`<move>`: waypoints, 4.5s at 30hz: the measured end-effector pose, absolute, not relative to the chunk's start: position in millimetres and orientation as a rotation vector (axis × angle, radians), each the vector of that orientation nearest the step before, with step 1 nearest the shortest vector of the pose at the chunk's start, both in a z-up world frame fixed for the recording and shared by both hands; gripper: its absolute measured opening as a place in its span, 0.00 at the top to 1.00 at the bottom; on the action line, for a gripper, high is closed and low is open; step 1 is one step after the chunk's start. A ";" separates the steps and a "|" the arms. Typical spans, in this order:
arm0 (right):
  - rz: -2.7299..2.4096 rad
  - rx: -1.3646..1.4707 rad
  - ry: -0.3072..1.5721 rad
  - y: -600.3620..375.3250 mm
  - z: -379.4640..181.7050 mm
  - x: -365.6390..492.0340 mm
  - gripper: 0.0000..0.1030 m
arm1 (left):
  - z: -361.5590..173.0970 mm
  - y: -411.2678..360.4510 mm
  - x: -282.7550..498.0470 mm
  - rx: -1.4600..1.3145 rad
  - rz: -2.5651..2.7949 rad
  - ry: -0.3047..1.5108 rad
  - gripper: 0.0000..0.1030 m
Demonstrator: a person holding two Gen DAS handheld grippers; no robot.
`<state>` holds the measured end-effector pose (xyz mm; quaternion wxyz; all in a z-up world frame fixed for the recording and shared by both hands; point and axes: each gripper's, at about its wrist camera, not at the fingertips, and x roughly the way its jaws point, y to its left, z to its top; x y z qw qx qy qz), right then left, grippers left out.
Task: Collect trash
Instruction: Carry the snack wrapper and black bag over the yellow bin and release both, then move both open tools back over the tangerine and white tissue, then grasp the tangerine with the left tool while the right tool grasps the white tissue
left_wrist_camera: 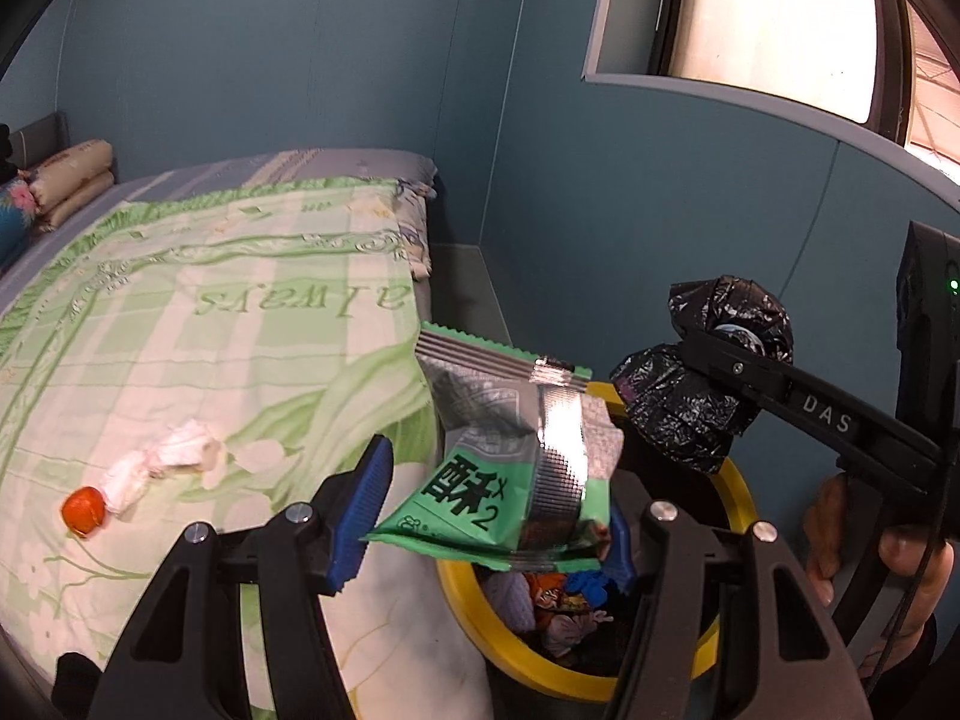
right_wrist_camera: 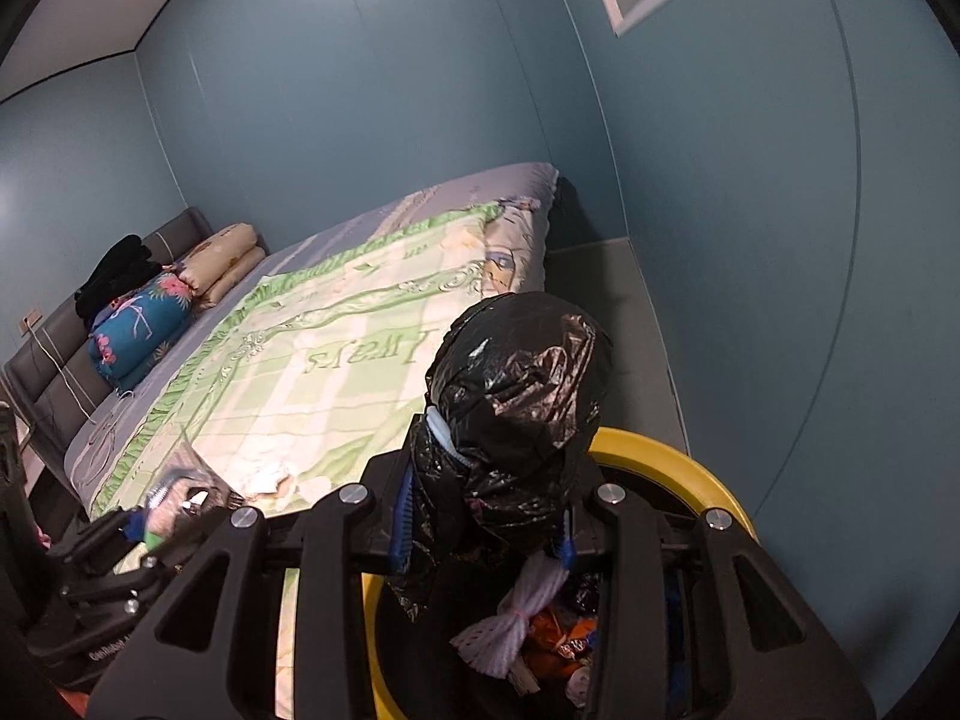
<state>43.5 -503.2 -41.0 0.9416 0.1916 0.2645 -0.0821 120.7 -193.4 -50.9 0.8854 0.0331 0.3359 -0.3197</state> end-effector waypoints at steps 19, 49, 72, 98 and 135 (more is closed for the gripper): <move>-0.228 0.465 0.573 -515.9 -61.4 45.8 0.49 | -74.8 -205.3 123.5 0.033 -0.707 0.798 0.23; -0.089 0.354 0.459 -462.7 -20.2 65.2 0.20 | -43.2 -72.0 151.4 -0.065 -0.422 0.681 0.08; 0.174 0.317 0.644 -346.9 -33.4 194.7 0.18 | -89.8 66.1 210.0 -0.151 -0.120 0.758 0.08; 0.240 0.240 0.951 -232.0 -137.7 326.5 0.18 | -178.1 133.7 283.0 -0.253 -0.033 0.936 0.08; 0.163 0.072 1.145 -173.9 -212.8 381.9 0.67 | -194.9 124.7 308.8 -0.294 -0.237 0.949 0.61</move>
